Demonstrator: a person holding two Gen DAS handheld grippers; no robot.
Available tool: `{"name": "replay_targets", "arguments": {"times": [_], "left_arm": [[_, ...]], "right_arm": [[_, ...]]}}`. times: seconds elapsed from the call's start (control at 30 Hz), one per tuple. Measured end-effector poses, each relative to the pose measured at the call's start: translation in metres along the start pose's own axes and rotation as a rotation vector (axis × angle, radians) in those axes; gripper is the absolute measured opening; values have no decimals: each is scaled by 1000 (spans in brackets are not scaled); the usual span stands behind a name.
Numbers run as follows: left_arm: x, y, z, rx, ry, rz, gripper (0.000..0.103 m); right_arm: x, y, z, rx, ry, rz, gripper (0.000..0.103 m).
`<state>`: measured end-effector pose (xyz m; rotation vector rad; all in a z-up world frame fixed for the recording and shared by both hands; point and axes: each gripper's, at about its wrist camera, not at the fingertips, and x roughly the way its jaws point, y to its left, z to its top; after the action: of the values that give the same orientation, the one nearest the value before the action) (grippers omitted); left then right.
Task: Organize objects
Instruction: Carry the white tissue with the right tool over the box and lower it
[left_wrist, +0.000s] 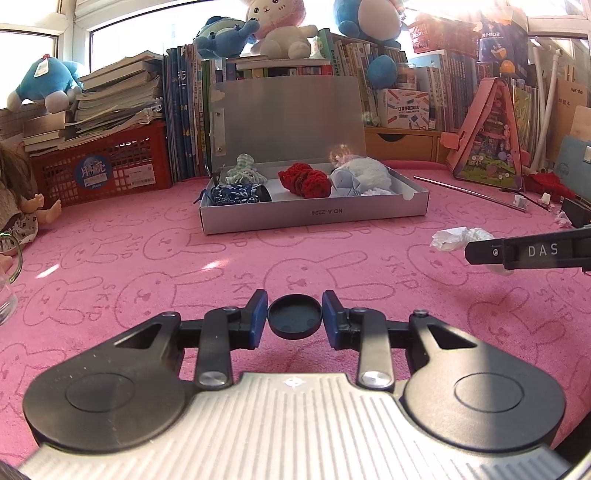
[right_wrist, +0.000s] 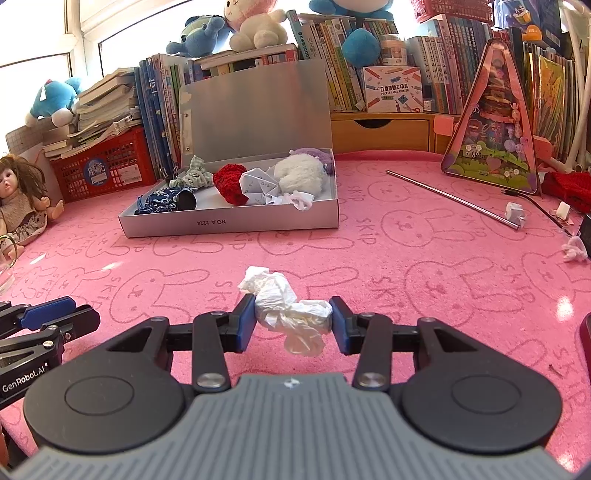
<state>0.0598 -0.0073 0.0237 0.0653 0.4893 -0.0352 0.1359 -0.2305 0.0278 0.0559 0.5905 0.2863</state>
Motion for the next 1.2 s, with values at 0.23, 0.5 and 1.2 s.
{"name": "replay_targets", "arguments": {"times": [0.23, 0.5, 1.2], "left_arm": [[14, 3, 9, -28, 20, -8, 38], [22, 8, 26, -36, -6, -8, 38], [64, 23, 77, -52, -19, -3, 38]], "right_arm": [[8, 0, 5, 17, 13, 16, 48], [12, 4, 13, 21, -1, 25, 48], [31, 12, 55, -27, -59, 20, 49]]}}
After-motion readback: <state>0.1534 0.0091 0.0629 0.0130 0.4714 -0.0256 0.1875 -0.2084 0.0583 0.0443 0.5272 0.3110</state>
